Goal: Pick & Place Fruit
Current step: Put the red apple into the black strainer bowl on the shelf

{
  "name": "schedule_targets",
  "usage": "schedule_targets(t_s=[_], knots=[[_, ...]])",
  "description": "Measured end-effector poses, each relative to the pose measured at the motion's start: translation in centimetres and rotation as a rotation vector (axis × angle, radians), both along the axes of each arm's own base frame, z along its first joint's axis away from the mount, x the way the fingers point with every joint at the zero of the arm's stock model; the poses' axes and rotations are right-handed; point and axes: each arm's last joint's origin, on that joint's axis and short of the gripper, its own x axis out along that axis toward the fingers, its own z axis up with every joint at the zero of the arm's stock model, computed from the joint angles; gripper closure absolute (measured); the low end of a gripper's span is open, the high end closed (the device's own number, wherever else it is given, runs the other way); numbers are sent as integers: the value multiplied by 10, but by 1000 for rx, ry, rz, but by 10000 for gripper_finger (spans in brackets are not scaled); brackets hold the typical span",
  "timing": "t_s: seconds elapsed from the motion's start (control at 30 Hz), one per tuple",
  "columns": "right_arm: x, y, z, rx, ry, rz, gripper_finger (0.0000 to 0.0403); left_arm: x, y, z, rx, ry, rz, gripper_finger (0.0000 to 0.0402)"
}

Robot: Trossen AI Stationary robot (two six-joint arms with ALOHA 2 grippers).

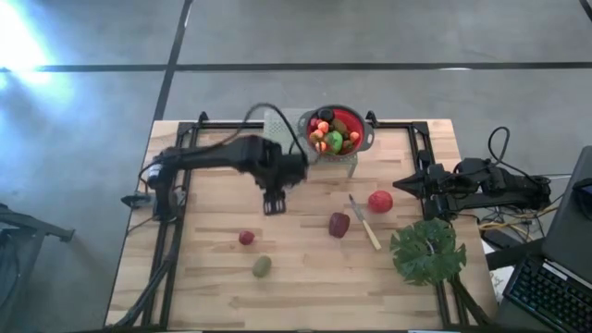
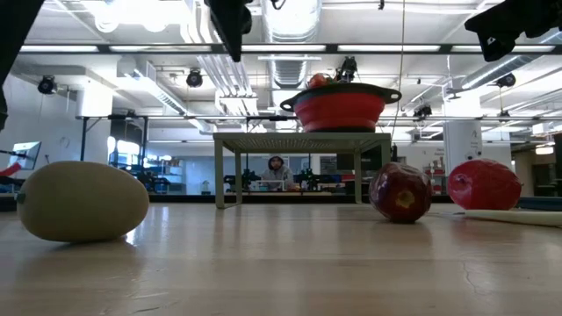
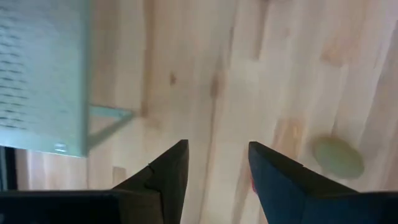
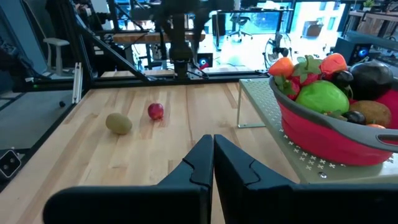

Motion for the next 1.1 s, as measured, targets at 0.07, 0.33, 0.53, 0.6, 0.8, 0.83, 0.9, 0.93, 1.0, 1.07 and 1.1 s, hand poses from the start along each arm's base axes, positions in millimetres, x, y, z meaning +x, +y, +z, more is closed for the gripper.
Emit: schedule_targets(t_s=[0.07,0.33,0.53,0.6,0.8,0.83,0.9,0.93,1.0,1.07,1.1], knots=[[0,0,0,0,0,0,394,-1,-12,-9,-1,38,-28,230],[0,0,0,0,0,0,394,-24,-45,-44,1,150,-36,232],[0,0,0,0,0,0,394,-50,-60,-66,-18,69,-39,232],[0,0,0,0,0,0,394,-59,-62,-74,-26,32,-50,232],[0,0,0,0,0,0,394,-84,-62,-104,-38,-33,-74,234],[0,0,0,0,0,0,394,-88,-61,-111,-38,-28,-73,234],[0,0,0,0,0,0,394,-96,-59,-124,-40,-15,-69,234],[0,0,0,0,0,0,394,-99,-58,-131,-42,-6,-68,234],[0,0,0,0,0,0,394,-104,-58,-144,-51,14,-69,233],[0,0,0,0,0,0,394,-106,-58,-154,-76,22,-74,231],[0,0,0,0,0,0,394,-106,-58,-158,-91,19,-78,230]])
